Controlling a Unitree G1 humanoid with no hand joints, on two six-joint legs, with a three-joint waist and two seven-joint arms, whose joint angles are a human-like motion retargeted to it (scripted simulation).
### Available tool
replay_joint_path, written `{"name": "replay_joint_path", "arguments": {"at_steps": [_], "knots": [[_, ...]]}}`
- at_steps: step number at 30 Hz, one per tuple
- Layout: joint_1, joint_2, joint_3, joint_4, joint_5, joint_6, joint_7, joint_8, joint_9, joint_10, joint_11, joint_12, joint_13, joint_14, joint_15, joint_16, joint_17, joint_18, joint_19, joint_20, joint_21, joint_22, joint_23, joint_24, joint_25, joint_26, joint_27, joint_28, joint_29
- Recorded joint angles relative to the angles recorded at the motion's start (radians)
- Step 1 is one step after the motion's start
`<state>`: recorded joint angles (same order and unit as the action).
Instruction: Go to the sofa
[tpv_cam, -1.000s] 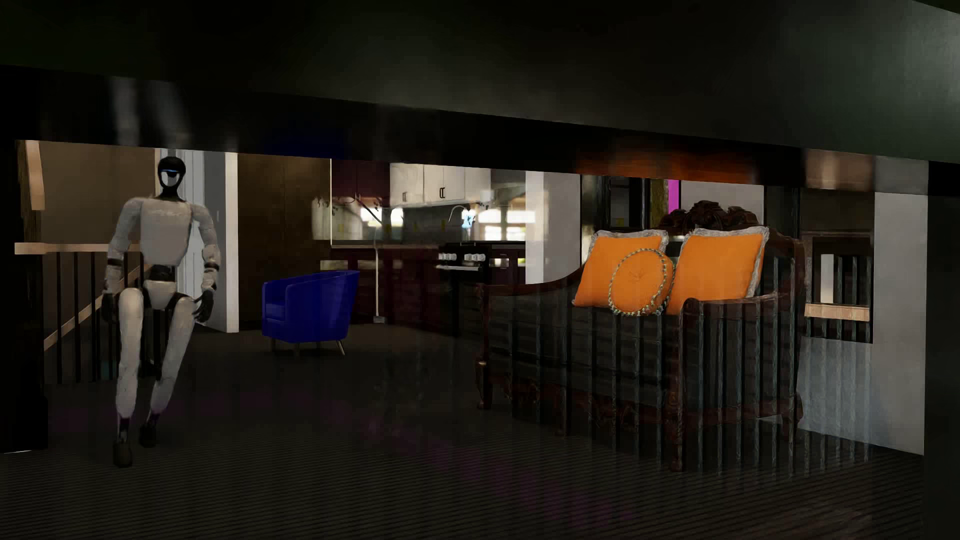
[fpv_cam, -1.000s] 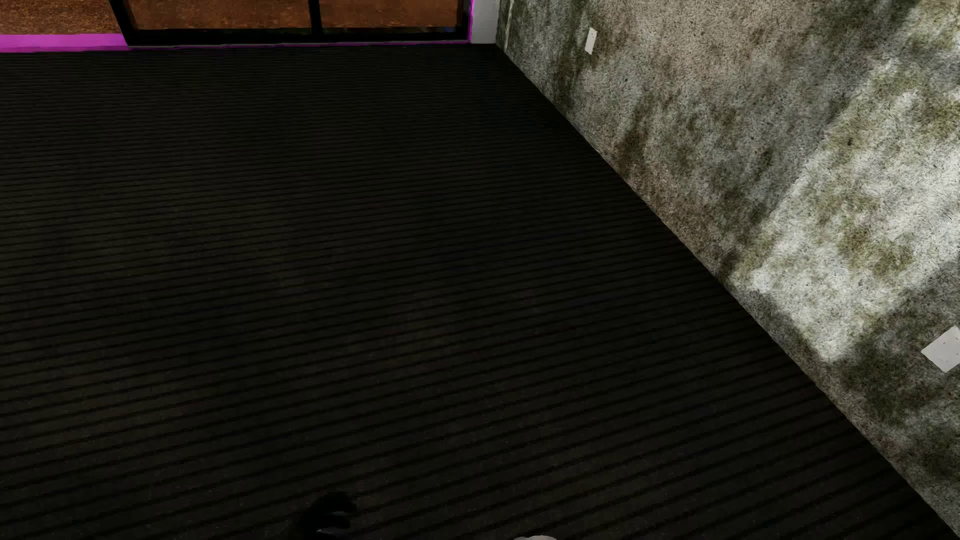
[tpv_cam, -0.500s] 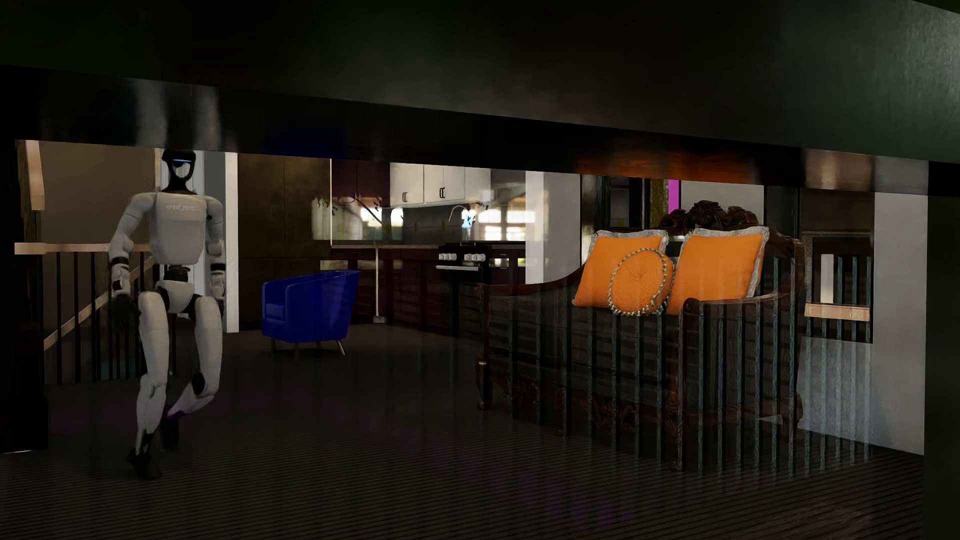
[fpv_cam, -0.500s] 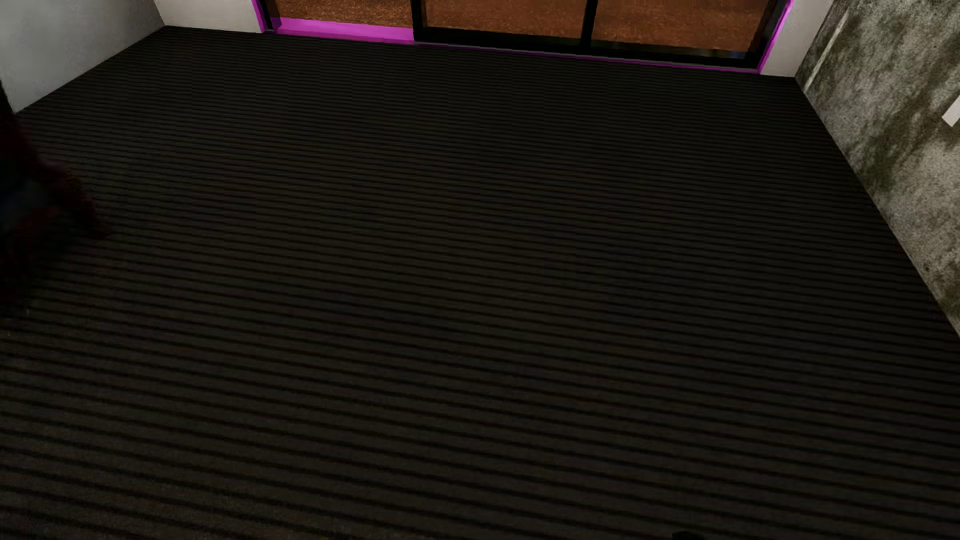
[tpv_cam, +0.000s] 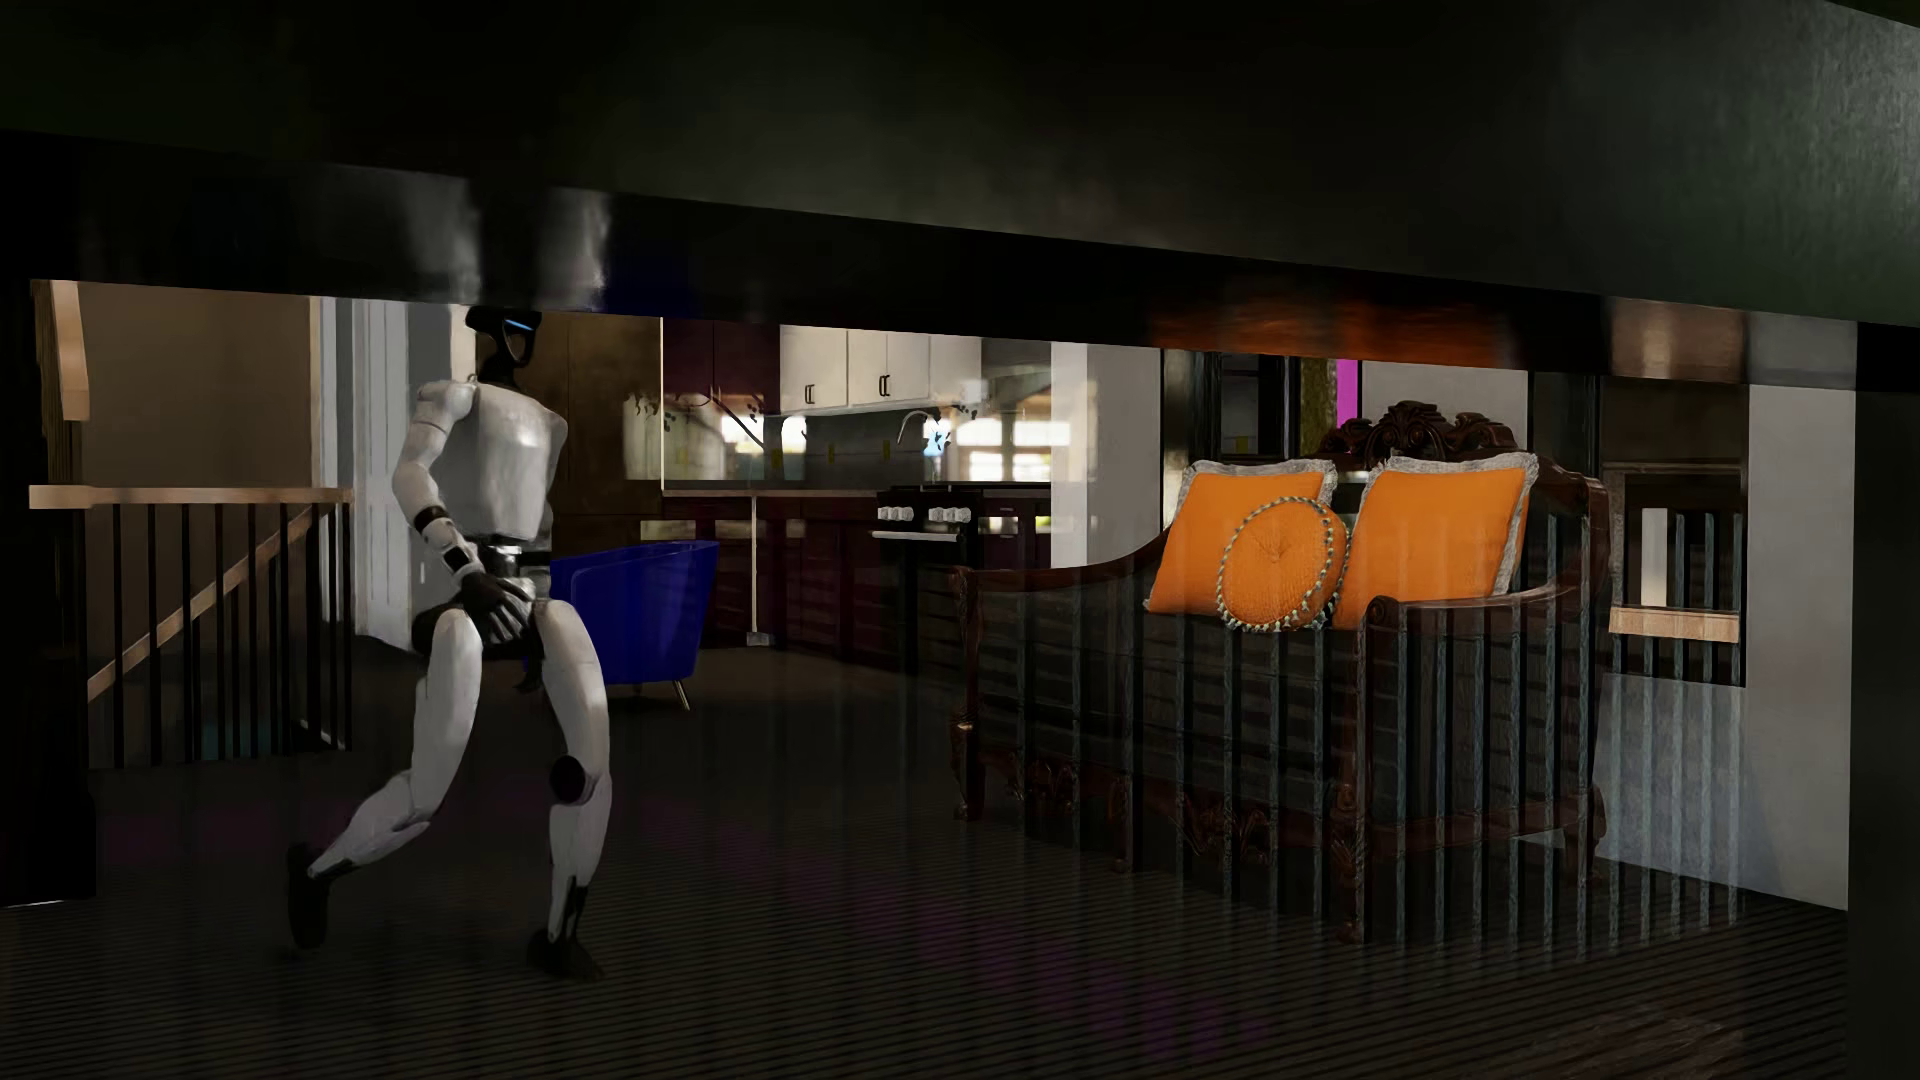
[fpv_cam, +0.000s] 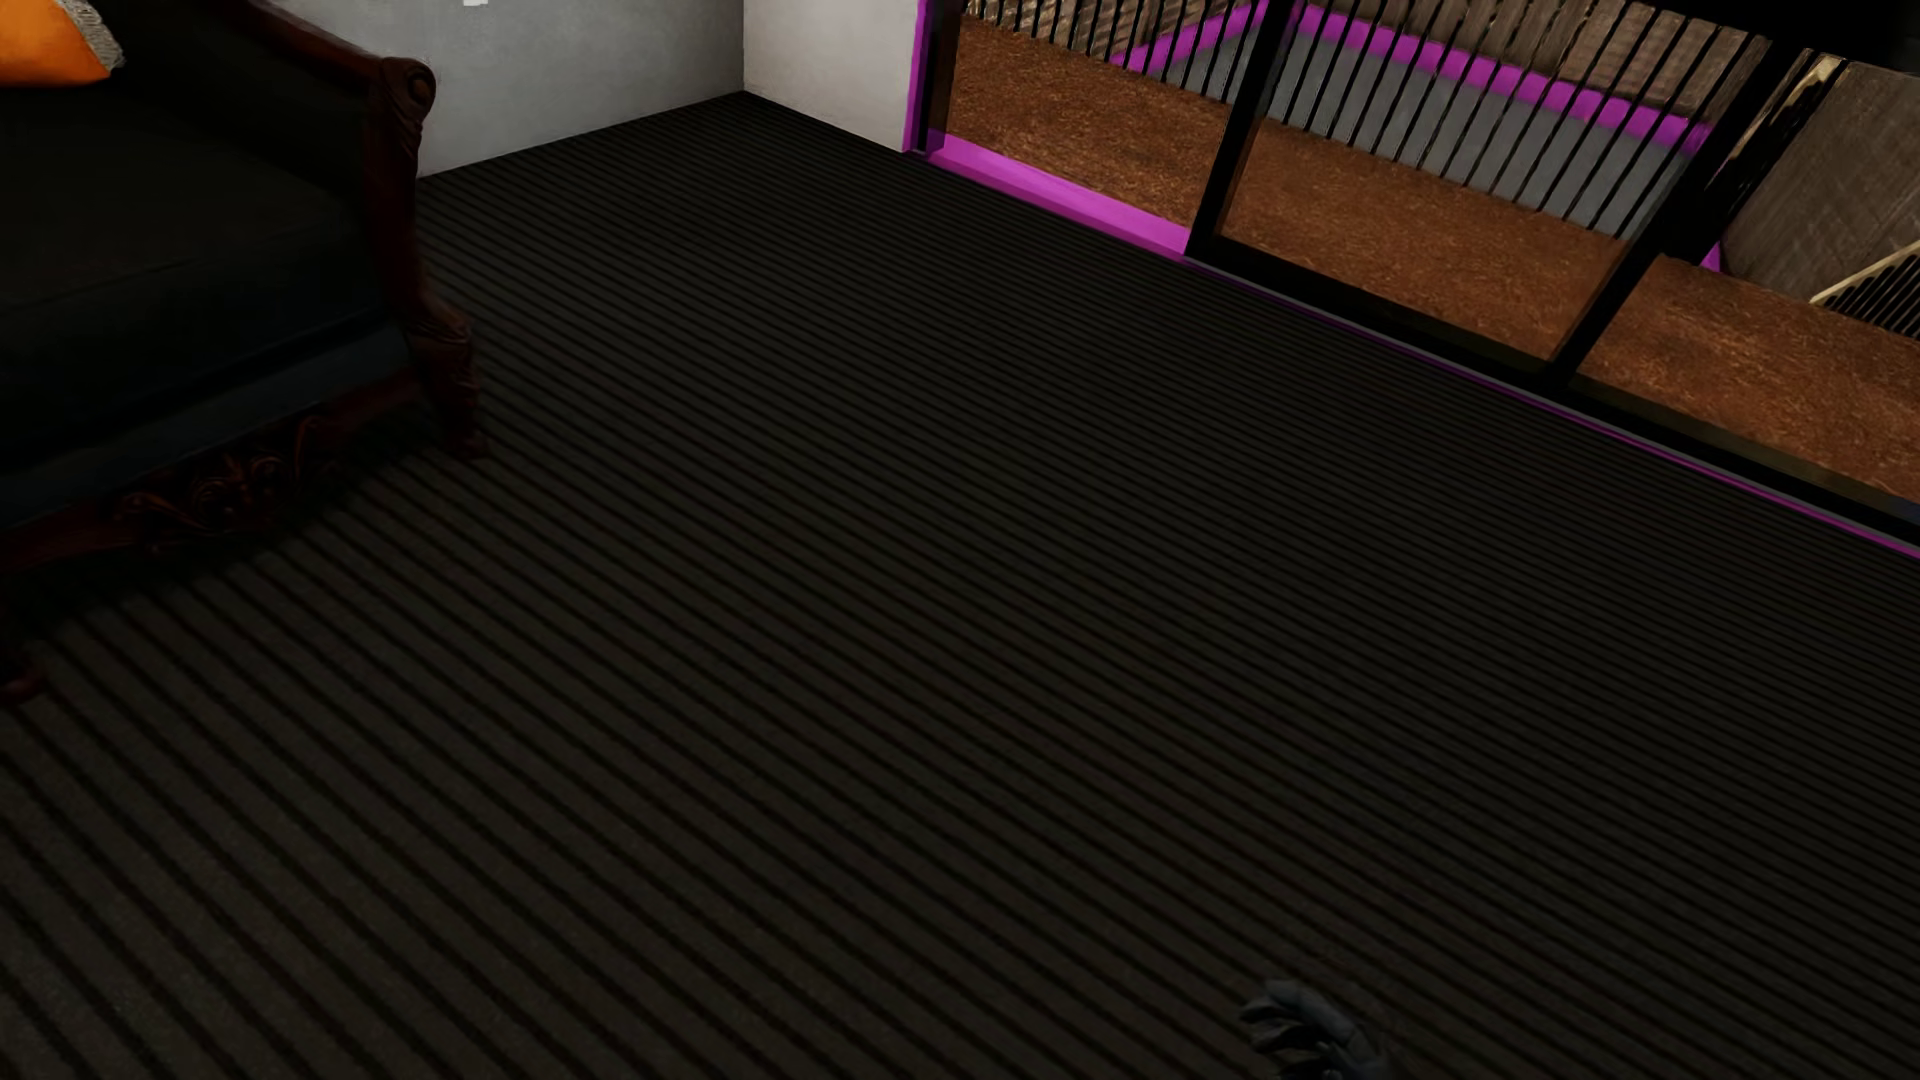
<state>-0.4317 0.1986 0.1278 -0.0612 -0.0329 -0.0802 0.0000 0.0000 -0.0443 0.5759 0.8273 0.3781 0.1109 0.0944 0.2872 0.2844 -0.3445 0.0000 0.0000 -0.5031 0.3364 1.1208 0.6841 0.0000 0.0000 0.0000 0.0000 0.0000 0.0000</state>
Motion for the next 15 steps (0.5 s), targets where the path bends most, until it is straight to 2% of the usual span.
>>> {"name": "replay_joint_path", "arguments": {"at_steps": [1, 2, 4, 6, 8, 10, 13, 15], "knots": [[0.064, -0.095, -0.015, -0.039, -0.019, -0.021, 0.0, 0.0, 0.002, -0.025, 0.139, -0.015, 0.026, -0.064, 0.096, 0.013, 0.004, 0.0, 0.0, 0.027, 0.085, -0.031, 0.071, 0.0, 0.0, 0.0, 0.0, 0.0, 0.0], [0.123, -0.203, -0.036, -0.07, -0.028, -0.035, 0.0, 0.0, 0.005, -0.049, 0.282, -0.031, 0.039, -0.125, 0.091, 0.023, 0.004, 0.0, 0.0, 0.072, 0.185, -0.072, 0.143, 0.0, 0.0, 0.0, 0.0, 0.0, 0.0], [0.225, -0.397, -0.128, -0.118, -0.012, -0.035, 0.0, 0.0, 0.018, -0.09, 0.506, -0.074, 0.073, -0.207, -0.102, 0.038, 0.009, 0.0, 0.0, 0.166, 0.332, -0.171, 0.268, 0.0, 0.0, 0.0, 0.0, 0.0, 0.0], [0.346, -0.53, -0.237, -0.14, 0.015, -0.017, 0.0, 0.0, 0.041, -0.137, 0.509, -0.119, 0.136, -0.278, -0.262, 0.05, 0.016, 0.0, 0.0, 0.239, 0.362, -0.295, 0.366, 0.0, 0.0, 0.0, 0.0, 0.0, 0.0], [0.45, -0.597, -0.343, -0.121, 0.044, 0.015, 0.0, 0.0, 0.061, -0.168, 0.284, -0.161, 0.213, -0.329, -0.29, 0.049, 0.007, 0.0, 0.0, 0.28, 0.343, -0.412, 0.398, 0.0, 0.0, 0.0, 0.0, 0.0, 0.0], [0.536, -0.601, -0.423, -0.088, 0.065, 0.04, 0.0, 0.0, 0.073, -0.182, -0.031, -0.2, 0.281, -0.364, -0.227, 0.048, -0.007, 0.0, 0.0, 0.273, 0.322, -0.499, 0.374, 0.0, 0.0, 0.0, 0.0, 0.0, 0.0], [0.646, -0.608, -0.447, -0.046, 0.066, 0.034, 0.0, 0.0, 0.054, -0.205, -0.399, -0.21, 0.317, -0.425, -0.11, 0.056, -0.016, 0.0, 0.0, 0.236, 0.315, -0.599, 0.332, 0.0, 0.0, 0.0, 0.0, 0.0, 0.0], [0.725, -0.621, -0.436, -0.029, 0.067, 0.011, 0.0, 0.0, 0.039, -0.211, -0.535, -0.172, 0.302, -0.455, -0.501, 0.065, -0.017, 0.0, 0.0, 0.217, 0.282, -0.618, 0.321, 0.0, 0.0, 0.0, 0.0, 0.0, 0.0]]}}
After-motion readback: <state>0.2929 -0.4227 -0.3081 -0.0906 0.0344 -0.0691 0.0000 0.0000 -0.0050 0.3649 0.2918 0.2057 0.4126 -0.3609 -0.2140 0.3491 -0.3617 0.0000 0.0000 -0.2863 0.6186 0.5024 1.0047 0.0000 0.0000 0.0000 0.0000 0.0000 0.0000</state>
